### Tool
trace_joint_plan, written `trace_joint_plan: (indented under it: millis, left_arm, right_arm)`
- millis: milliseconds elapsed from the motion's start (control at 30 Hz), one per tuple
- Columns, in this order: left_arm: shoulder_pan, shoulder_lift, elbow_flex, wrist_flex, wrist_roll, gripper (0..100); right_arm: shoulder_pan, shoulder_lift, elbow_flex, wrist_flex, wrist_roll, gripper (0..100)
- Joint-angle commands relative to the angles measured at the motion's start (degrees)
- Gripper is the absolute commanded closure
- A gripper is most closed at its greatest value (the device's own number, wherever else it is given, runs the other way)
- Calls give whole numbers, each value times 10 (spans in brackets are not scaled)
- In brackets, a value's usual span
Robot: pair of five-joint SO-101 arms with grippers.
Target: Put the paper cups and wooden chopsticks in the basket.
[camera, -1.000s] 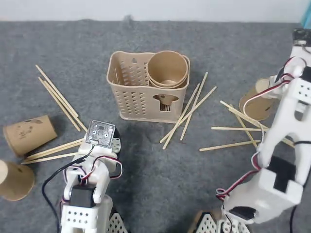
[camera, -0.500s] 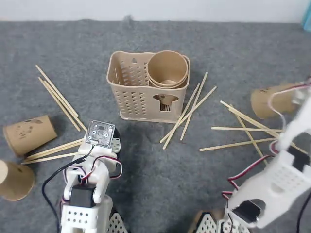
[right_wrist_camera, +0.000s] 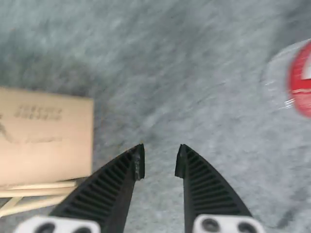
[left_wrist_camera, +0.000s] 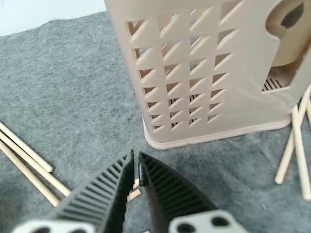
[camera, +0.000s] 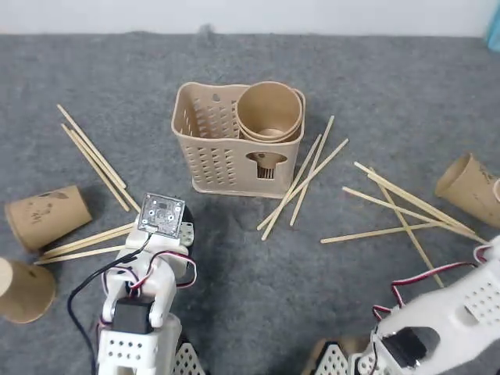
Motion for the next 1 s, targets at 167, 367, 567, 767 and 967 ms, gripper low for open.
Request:
trace_joint_plan:
  millis: [167,367,567,767,967]
  left_arm:
    - [-1,-4,-3,-1,-7,985]
    - [-1,-4,-3,0,-7,985]
    - [-1,-4,-3,-1,-7,985]
    - [-1,-4,-3,-1,-7,985]
    - [-1,-4,-3,-2,-7,985]
  right_arm:
    - [-67,-36,-154,168,6,872]
    - [-161,-34,-218,239,-46,872]
    - [-259,-32,-234,225,-91,875]
    - [-312,-11,-229,188,-109,987]
    - [-307,70,-233,171,-106,991]
